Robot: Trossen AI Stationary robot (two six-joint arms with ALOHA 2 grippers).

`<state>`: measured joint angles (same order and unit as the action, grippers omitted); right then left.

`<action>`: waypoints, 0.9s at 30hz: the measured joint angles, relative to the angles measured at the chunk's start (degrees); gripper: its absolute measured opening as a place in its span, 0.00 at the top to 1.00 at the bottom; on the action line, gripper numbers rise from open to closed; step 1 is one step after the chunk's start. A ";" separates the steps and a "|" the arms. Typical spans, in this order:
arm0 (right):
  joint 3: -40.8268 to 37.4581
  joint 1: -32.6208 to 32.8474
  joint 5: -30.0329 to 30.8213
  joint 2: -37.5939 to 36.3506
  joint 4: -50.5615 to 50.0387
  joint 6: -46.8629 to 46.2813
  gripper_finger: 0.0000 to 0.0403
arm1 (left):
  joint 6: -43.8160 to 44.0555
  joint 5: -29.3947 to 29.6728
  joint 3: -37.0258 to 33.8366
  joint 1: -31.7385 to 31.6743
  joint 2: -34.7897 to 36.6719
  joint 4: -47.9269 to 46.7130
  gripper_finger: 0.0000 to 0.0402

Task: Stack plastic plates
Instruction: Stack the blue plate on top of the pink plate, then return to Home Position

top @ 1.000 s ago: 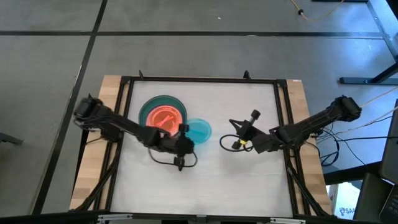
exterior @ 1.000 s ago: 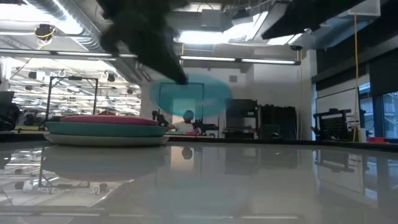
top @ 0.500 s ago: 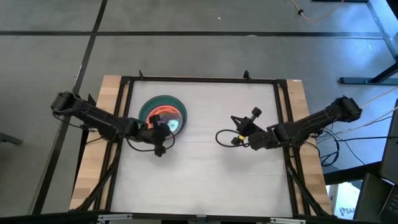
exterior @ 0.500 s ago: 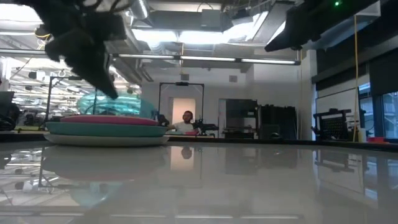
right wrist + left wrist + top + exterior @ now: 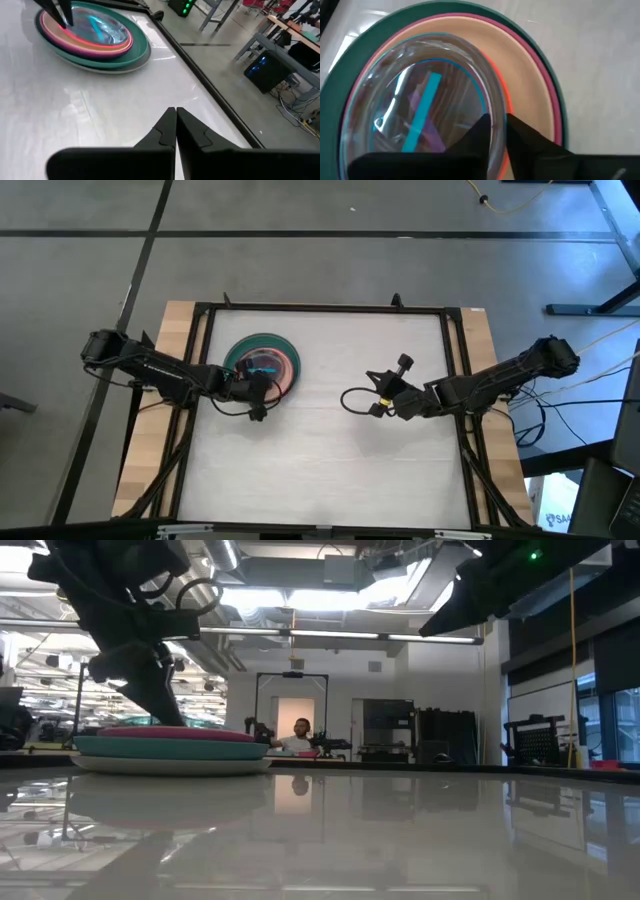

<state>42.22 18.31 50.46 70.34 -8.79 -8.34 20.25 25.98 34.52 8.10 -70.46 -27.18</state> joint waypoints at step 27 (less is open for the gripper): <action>0.00 -15.38 -37.32 0.62 -4.47 9.82 0.57 | -23.83 -9.93 -3.06 -6.60 4.56 27.30 0.65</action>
<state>42.22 2.93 13.14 70.95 -13.26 1.48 -3.58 16.04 31.46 1.50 -65.90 0.12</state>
